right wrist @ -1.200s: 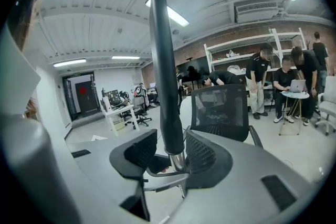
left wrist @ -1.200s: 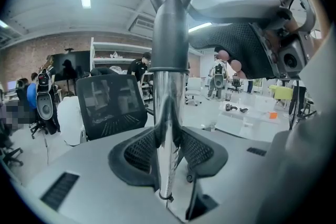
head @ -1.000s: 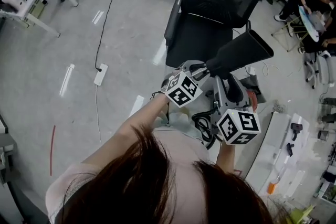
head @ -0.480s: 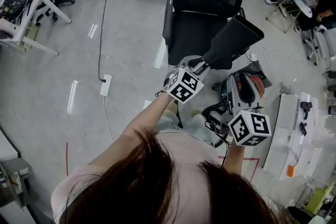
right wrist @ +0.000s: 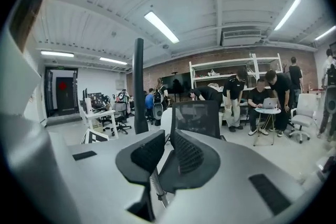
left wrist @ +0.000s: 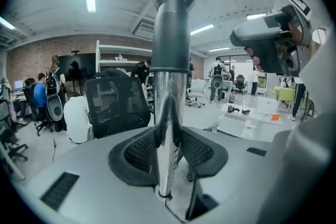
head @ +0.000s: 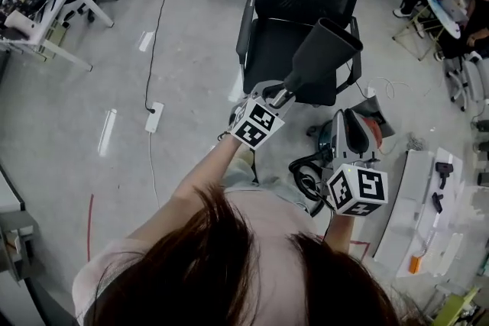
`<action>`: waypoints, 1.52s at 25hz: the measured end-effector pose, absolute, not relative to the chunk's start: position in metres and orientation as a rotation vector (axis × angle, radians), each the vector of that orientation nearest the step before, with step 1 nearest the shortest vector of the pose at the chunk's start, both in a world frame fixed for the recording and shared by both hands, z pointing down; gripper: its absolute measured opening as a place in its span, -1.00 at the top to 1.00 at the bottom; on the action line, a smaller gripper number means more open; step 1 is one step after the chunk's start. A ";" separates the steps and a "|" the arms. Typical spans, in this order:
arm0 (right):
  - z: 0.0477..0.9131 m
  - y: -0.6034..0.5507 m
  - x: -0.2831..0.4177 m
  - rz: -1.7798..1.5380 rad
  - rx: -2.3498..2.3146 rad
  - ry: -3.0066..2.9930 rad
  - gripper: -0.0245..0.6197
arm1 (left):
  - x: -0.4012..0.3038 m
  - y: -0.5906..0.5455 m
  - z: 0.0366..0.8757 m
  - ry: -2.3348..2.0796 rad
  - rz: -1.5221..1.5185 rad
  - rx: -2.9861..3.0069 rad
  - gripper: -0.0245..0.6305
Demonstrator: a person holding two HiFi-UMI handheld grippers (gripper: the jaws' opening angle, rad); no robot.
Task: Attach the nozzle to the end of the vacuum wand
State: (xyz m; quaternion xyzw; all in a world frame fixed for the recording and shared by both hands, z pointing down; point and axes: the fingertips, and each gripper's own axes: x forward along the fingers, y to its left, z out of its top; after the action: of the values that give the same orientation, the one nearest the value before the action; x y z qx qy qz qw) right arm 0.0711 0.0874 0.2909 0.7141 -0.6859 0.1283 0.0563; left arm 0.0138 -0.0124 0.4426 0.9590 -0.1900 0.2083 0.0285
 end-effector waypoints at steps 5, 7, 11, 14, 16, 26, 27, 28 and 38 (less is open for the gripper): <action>0.285 0.106 0.089 0.347 2.122 -2.127 0.74 | 0.013 -0.002 0.445 -0.652 0.658 2.935 0.47; 0.285 0.115 0.097 0.331 2.095 -2.138 0.74 | 0.015 0.003 0.445 -0.698 0.654 2.921 0.47; 0.288 0.137 0.107 0.323 2.043 -2.174 0.74 | 0.014 0.013 0.448 -0.793 0.650 2.867 0.47; 0.292 0.155 0.113 0.324 2.003 -2.202 0.74 | 0.016 0.021 0.449 -0.843 0.657 2.858 0.47; 0.294 0.166 0.117 0.323 1.983 -2.217 0.74 | 0.017 0.025 0.449 -0.870 0.663 2.850 0.47; 0.304 0.215 0.141 0.328 1.956 -2.262 0.77 | 0.027 0.050 0.445 -0.944 0.678 2.837 0.47; 0.304 0.219 0.142 0.324 1.955 -2.264 0.77 | 0.029 0.053 0.444 -0.948 0.675 2.835 0.47; 0.304 0.222 0.144 0.321 1.954 -2.266 0.77 | 0.029 0.055 0.444 -0.952 0.672 2.831 0.47; 0.307 0.239 0.156 0.317 1.957 -2.274 0.77 | 0.035 0.067 0.448 -0.972 0.691 2.819 0.47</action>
State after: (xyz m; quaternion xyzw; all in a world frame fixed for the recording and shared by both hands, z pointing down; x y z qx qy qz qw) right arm 0.1557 0.2392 0.3071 0.6474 -0.7524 0.1050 0.0621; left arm 0.0350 0.0669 0.4476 0.9202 -0.3175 0.2255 0.0404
